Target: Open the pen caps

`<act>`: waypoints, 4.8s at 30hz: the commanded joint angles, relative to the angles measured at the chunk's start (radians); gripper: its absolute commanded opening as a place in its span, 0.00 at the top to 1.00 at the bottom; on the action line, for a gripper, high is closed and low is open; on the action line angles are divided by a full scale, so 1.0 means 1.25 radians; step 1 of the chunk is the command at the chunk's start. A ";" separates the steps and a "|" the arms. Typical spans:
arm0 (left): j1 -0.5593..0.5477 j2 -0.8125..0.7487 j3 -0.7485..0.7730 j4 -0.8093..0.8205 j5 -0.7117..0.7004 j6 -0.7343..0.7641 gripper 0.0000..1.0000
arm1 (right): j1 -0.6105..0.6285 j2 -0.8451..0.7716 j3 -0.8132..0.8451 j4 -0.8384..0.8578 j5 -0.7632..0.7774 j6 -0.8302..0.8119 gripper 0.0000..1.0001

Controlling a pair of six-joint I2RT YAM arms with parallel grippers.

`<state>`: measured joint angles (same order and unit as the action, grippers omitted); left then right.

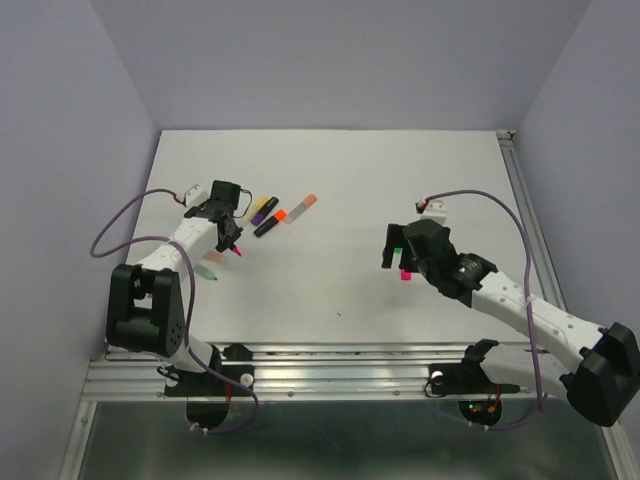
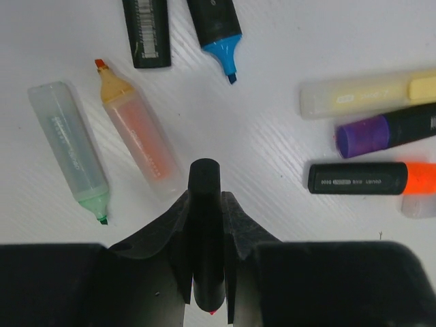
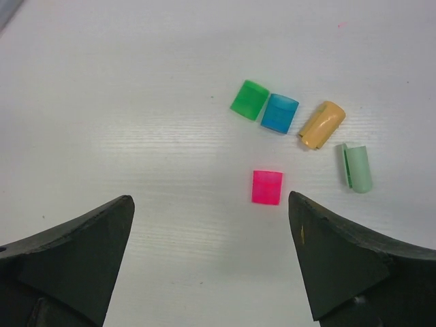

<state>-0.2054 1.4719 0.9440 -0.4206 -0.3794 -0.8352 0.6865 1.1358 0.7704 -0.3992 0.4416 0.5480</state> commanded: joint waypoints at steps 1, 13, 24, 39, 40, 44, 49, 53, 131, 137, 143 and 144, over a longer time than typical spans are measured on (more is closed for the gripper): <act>0.045 0.027 0.063 -0.032 -0.047 -0.012 0.78 | -0.006 -0.083 -0.055 0.060 -0.039 -0.036 0.00; 0.099 0.160 0.148 -0.078 -0.083 -0.028 0.68 | -0.006 -0.111 -0.089 0.083 -0.011 -0.046 0.00; 0.107 0.143 0.128 -0.069 -0.067 -0.042 0.58 | -0.006 -0.115 -0.092 0.085 -0.012 -0.042 0.00; 0.054 -0.079 0.085 0.129 0.187 0.202 0.17 | -0.006 -0.121 -0.092 0.090 -0.023 -0.042 0.00; 0.042 -0.086 0.083 0.189 0.261 0.267 0.02 | -0.006 -0.121 -0.094 0.090 -0.026 -0.043 0.00; -0.022 -0.054 0.132 0.260 0.427 0.414 0.01 | -0.006 -0.134 -0.105 0.114 -0.061 -0.066 0.00; -0.103 0.048 0.230 0.251 0.491 0.553 0.01 | -0.006 -0.154 -0.116 0.140 -0.119 -0.084 0.00; -0.112 0.135 0.301 0.240 0.555 0.615 0.01 | -0.006 -0.165 -0.122 0.149 -0.124 -0.090 0.00; -0.498 -0.120 -0.130 0.606 0.477 0.407 1.00 | -0.006 -0.181 -0.150 0.441 -0.189 0.205 0.00; -0.547 -0.156 -0.134 0.608 0.452 0.380 1.00 | -0.006 -0.190 -0.165 0.468 -0.215 0.222 0.00; -0.566 -0.158 -0.132 0.608 0.448 0.377 1.00 | -0.006 -0.161 -0.154 0.457 -0.257 0.227 0.12; -0.567 -0.157 -0.132 0.608 0.447 0.379 1.00 | -0.006 -0.161 -0.156 0.463 -0.261 0.232 0.16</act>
<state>-0.9035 1.2999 0.7734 0.2932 0.1993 -0.3542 0.6865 0.9272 0.5766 0.1165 0.1497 0.8200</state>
